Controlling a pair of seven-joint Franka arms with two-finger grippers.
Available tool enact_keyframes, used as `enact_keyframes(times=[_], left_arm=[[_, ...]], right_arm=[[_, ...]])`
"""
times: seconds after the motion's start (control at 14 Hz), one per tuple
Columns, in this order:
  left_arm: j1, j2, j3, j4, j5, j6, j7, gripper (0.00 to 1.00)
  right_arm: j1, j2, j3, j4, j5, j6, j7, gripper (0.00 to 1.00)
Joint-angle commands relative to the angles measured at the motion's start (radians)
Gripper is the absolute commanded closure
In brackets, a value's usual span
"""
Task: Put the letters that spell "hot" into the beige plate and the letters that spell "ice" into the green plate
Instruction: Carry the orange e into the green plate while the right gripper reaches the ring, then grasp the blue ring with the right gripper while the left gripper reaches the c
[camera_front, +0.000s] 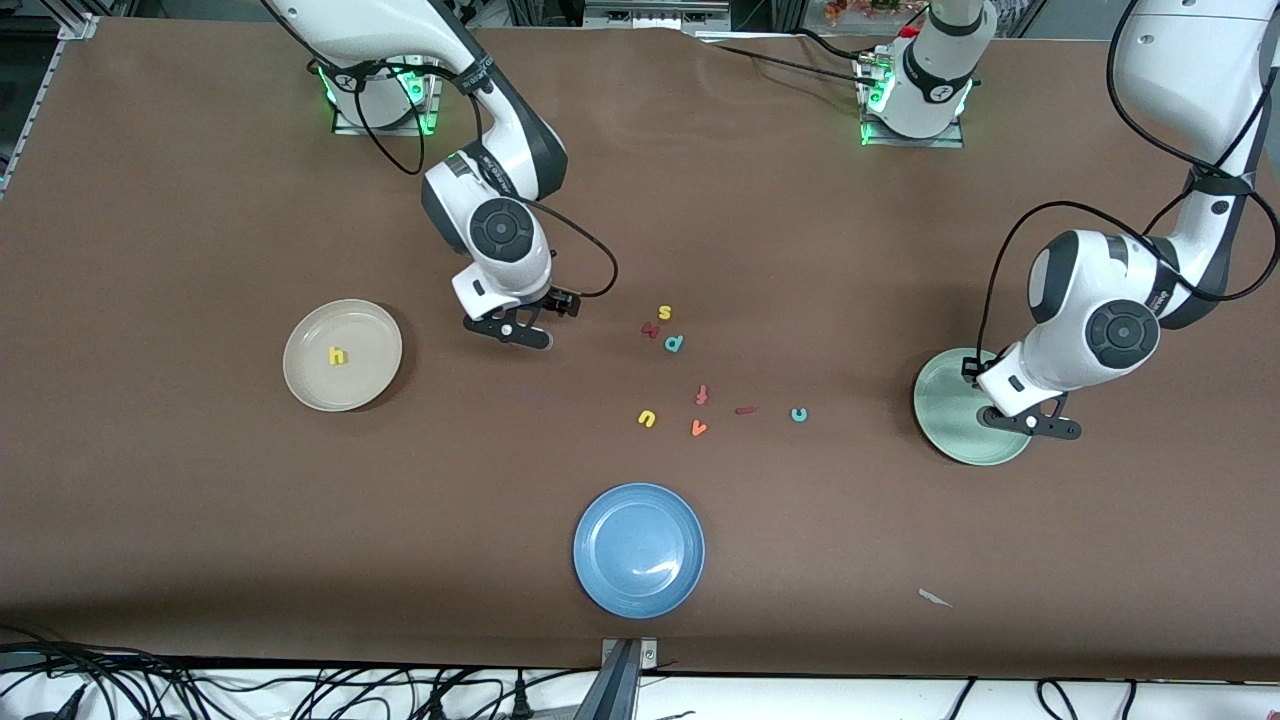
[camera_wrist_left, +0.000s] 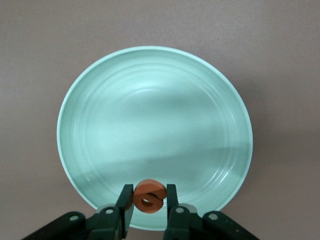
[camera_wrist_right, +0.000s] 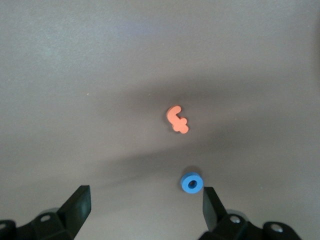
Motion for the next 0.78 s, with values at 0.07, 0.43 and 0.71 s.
enact_keyframes(times=[0.07,0.43,0.71], left_arm=[[0.006,0.028,-0.010,0.044,0.031,-0.009,0.026,0.00],[0.004,0.026,-0.013,0.063,0.017,-0.015,0.014,0.00],[-0.023,0.026,-0.024,0.063,0.016,-0.015,-0.018,0.00]], right_arm=[[0.010,0.003,0.001,-0.009,0.004,0.015,0.028,0.01],[0.015,-0.014,-0.003,-0.086,-0.007,0.057,-0.010,0.02],[0.010,-0.053,-0.030,-0.231,-0.005,0.221,-0.097,0.02]])
